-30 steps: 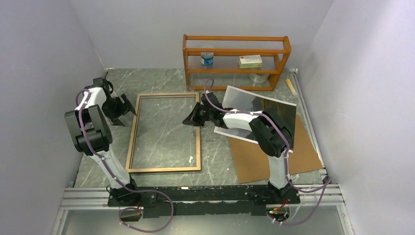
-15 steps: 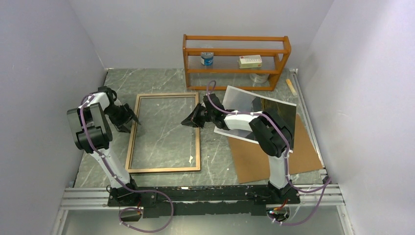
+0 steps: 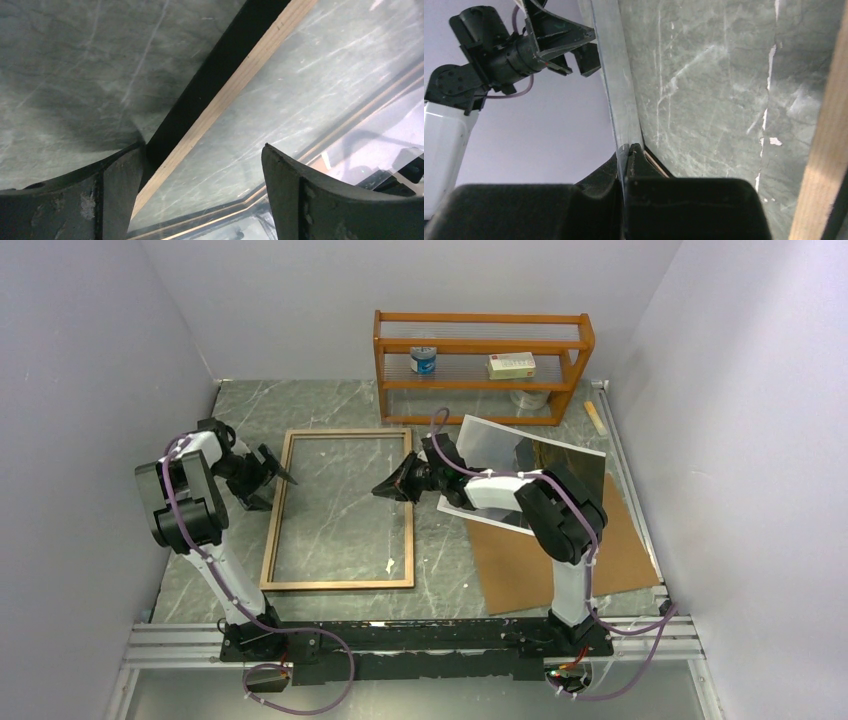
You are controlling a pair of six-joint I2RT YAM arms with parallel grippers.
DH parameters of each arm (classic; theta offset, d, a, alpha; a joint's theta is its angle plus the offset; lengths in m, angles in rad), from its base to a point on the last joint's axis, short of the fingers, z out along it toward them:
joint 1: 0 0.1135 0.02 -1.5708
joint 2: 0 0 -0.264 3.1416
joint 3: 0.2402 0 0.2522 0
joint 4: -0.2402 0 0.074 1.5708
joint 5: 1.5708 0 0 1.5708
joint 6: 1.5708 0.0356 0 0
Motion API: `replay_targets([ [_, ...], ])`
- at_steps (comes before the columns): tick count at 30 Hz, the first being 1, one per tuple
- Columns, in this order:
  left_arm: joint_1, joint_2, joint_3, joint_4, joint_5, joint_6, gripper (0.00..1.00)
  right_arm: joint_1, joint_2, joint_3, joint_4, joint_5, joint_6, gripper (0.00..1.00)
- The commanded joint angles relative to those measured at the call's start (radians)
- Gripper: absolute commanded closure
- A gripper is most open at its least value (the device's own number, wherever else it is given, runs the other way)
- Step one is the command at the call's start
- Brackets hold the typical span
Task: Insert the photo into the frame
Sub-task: Place the photo frame item in the photo frame.
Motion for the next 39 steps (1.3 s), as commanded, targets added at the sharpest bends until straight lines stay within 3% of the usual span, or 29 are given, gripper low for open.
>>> replay_targets([
  [1,-0.014,-0.052,-0.010,0.043,0.109,-0.044,0.08,-0.001,-0.091,-0.003,0.090,-0.048,0.040,1.00],
  [9,-0.009,-0.148,0.055,-0.038,-0.195,-0.061,0.06,-0.004,-0.145,0.046,-0.001,-0.008,-0.017,1.00],
  [17,0.015,-0.293,0.142,-0.060,-0.380,-0.108,0.06,0.002,-0.115,0.110,-0.029,0.003,-0.038,1.00],
  [39,0.033,-0.146,0.003,0.076,-0.073,-0.089,0.06,0.015,-0.033,0.047,-0.012,0.028,-0.036,1.00],
])
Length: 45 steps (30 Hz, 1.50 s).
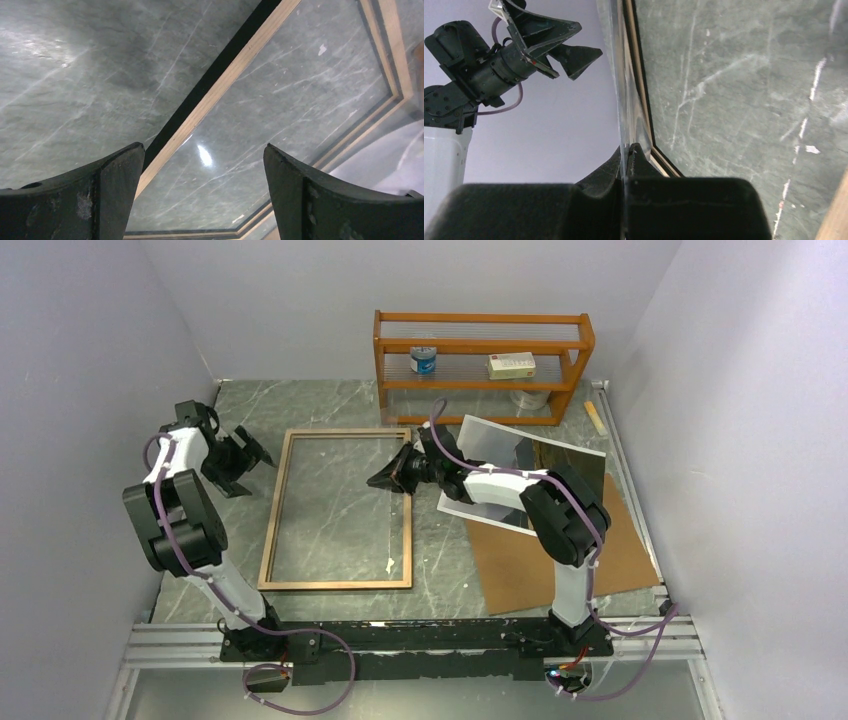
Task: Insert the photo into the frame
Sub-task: Place the photo frame item in the photo frame.
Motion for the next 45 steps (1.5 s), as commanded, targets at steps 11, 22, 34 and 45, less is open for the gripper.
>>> replay_targets([
  [11,0.000,0.139,-0.099,0.100,0.128,-0.002,0.06,0.011,0.040,-0.058,0.036,0.035,-0.058,1.00],
  [22,0.000,0.158,-0.125,0.142,0.232,0.008,0.06,0.011,0.017,-0.100,0.158,-0.062,0.014,1.00],
  [34,0.001,0.160,-0.133,0.155,0.278,-0.006,0.06,0.009,-0.001,-0.118,0.187,-0.063,0.034,1.00],
  [45,0.001,0.158,-0.154,0.161,0.343,-0.019,0.07,0.009,0.005,-0.109,0.332,-0.049,-0.023,1.00],
])
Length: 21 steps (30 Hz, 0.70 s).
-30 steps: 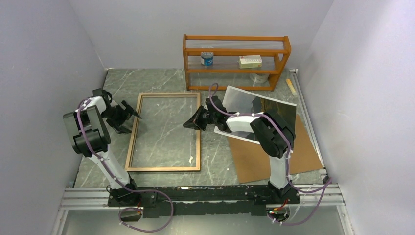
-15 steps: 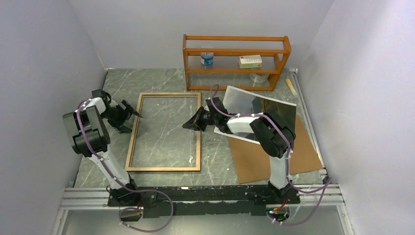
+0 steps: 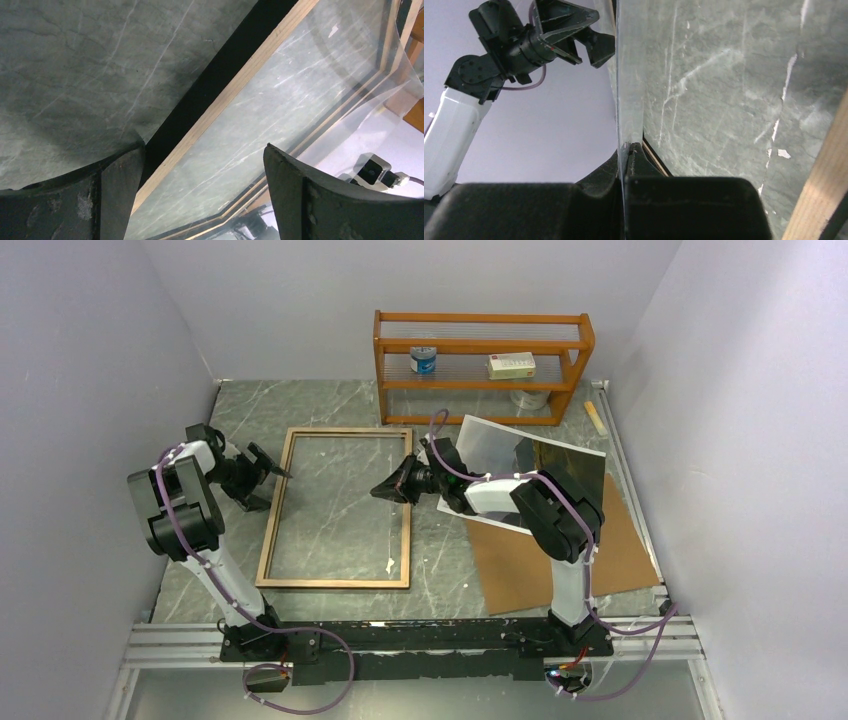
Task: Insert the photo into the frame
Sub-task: Place the photo frame item in the photo frame.
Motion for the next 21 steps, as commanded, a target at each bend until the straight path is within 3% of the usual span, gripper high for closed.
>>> replay_targets([
  [1,-0.019,0.021,-0.024,0.008,0.084,-0.008,0.07,0.011,-0.042,0.013,0.150,-0.012,-0.043,1.00],
  [11,-0.019,0.032,-0.018,0.001,0.062,-0.001,0.06,0.012,-0.071,-0.026,0.305,-0.018,-0.056,1.00],
  [21,-0.019,0.034,-0.043,0.045,0.150,-0.027,0.06,0.014,-0.066,-0.034,0.359,-0.039,-0.036,1.00],
])
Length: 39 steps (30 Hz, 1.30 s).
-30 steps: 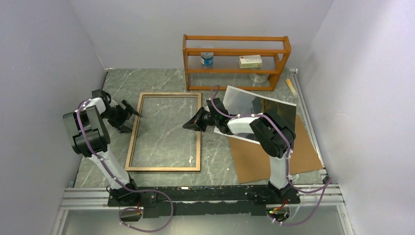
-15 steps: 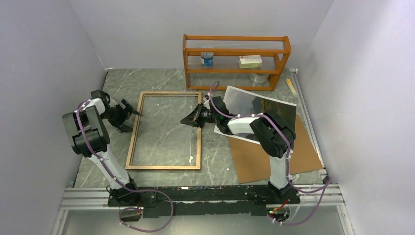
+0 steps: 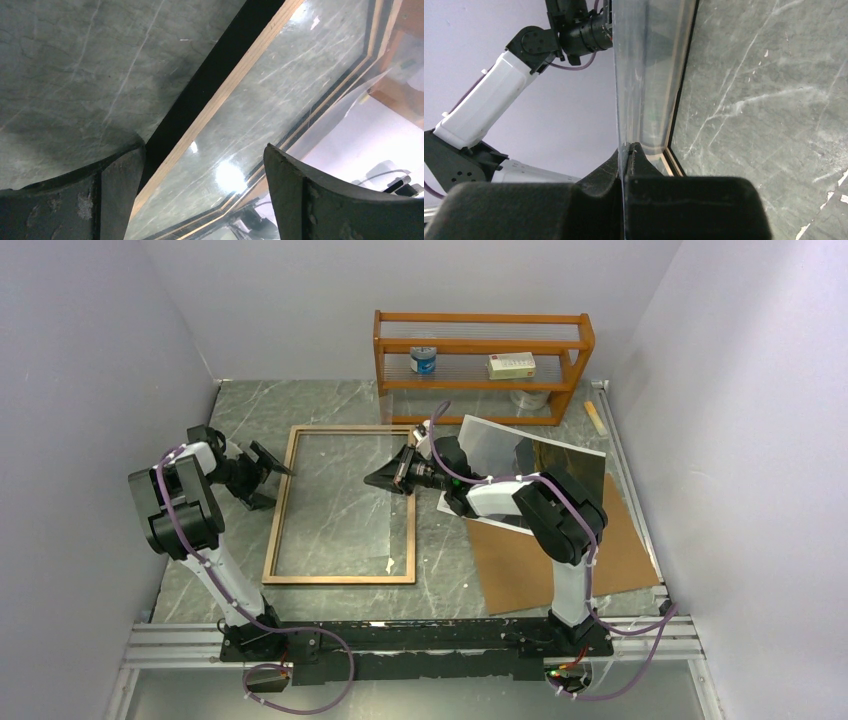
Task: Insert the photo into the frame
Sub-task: Place the photo frame item in the photo frame.
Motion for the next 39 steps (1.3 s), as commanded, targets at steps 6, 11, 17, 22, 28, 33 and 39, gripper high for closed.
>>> replay_targets([
  [6,-0.020,0.025,-0.032,-0.008,0.045,-0.006,0.06,0.008,-0.042,-0.003,0.123,-0.023,0.029,1.00],
  [11,-0.020,0.021,-0.036,-0.008,0.021,-0.006,0.06,0.007,-0.053,-0.009,0.131,-0.025,0.030,1.00],
  [17,-0.020,0.017,-0.031,-0.032,-0.029,0.011,0.07,0.004,-0.092,-0.026,0.140,-0.019,0.026,1.00],
  [22,-0.020,0.015,-0.029,-0.045,-0.055,0.024,0.07,-0.001,-0.108,-0.030,0.128,-0.014,0.019,1.00],
  [28,-0.020,0.015,-0.037,-0.041,-0.051,0.026,0.07,-0.003,-0.076,-0.025,0.068,0.001,0.016,1.00],
  [33,-0.020,0.025,-0.044,-0.037,-0.057,0.028,0.09,-0.006,-0.055,-0.025,0.003,0.016,-0.008,1.00],
  [39,-0.021,0.043,-0.054,-0.041,-0.078,0.045,0.17,-0.009,-0.074,-0.034,-0.083,0.036,-0.068,1.00],
])
